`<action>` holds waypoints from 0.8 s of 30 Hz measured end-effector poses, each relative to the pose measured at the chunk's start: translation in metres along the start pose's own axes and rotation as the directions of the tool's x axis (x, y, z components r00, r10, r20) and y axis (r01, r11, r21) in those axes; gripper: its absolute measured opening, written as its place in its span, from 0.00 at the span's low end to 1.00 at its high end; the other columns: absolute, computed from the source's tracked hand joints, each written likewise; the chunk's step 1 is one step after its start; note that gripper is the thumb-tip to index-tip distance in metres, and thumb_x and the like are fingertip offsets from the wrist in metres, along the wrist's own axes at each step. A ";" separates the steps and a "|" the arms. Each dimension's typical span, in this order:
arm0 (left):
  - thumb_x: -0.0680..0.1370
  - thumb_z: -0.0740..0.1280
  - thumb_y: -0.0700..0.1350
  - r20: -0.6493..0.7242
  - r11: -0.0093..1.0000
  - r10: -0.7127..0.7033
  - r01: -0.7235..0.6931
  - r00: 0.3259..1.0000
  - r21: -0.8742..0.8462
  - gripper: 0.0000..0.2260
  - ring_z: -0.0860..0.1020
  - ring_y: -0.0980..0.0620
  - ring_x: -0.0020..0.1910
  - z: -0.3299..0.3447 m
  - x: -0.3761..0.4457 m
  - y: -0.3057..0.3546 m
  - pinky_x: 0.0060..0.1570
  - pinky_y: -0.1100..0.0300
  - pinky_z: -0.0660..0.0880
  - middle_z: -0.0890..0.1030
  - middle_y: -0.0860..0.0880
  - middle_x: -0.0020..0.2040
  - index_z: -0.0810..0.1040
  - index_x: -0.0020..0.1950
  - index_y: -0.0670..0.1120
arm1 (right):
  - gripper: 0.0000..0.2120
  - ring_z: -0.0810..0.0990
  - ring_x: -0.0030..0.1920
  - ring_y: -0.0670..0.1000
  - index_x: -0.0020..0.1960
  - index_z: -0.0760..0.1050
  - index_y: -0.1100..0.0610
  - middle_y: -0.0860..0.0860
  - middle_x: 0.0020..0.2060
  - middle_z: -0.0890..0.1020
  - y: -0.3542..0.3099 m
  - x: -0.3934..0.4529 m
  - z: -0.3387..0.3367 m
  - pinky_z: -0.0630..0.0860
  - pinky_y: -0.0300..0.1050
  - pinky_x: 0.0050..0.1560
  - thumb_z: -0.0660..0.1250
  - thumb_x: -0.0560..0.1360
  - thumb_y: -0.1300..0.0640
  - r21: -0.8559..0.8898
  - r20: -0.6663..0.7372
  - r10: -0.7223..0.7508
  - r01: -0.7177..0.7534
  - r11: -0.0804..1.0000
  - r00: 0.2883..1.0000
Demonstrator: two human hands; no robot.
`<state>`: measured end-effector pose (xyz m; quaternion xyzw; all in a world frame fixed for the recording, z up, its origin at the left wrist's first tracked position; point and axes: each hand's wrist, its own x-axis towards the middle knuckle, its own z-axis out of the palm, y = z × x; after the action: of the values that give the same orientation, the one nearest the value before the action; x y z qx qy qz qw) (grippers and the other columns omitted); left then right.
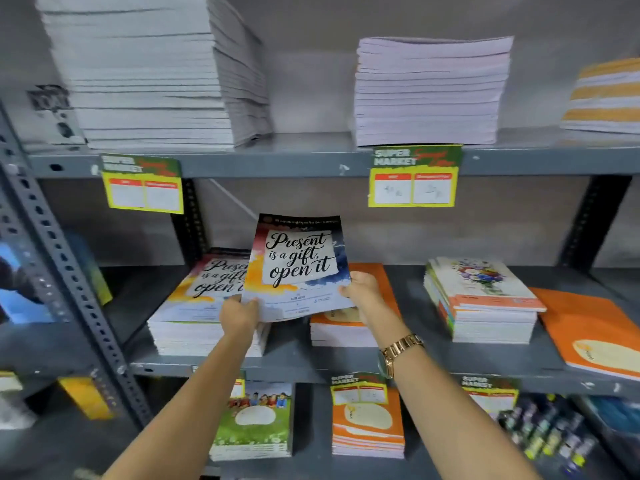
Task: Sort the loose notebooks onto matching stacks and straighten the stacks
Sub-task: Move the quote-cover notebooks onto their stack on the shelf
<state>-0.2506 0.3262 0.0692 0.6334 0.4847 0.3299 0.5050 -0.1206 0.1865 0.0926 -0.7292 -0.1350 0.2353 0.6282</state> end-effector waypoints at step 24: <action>0.78 0.60 0.45 -0.050 0.840 0.138 -0.090 0.989 0.535 0.13 0.78 0.35 0.51 -0.129 0.125 -0.037 0.50 0.45 0.75 0.79 0.34 0.53 0.77 0.53 0.36 | 0.08 0.84 0.43 0.60 0.44 0.75 0.63 0.59 0.46 0.82 0.018 -0.001 0.185 0.81 0.48 0.33 0.72 0.70 0.61 -0.430 -0.109 -0.101 0.045 0.902 0.989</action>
<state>-0.3384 0.4865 0.0602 0.7611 0.5397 0.2394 0.2685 -0.2182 0.3405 0.0562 -0.8569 -0.1697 0.1288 0.4694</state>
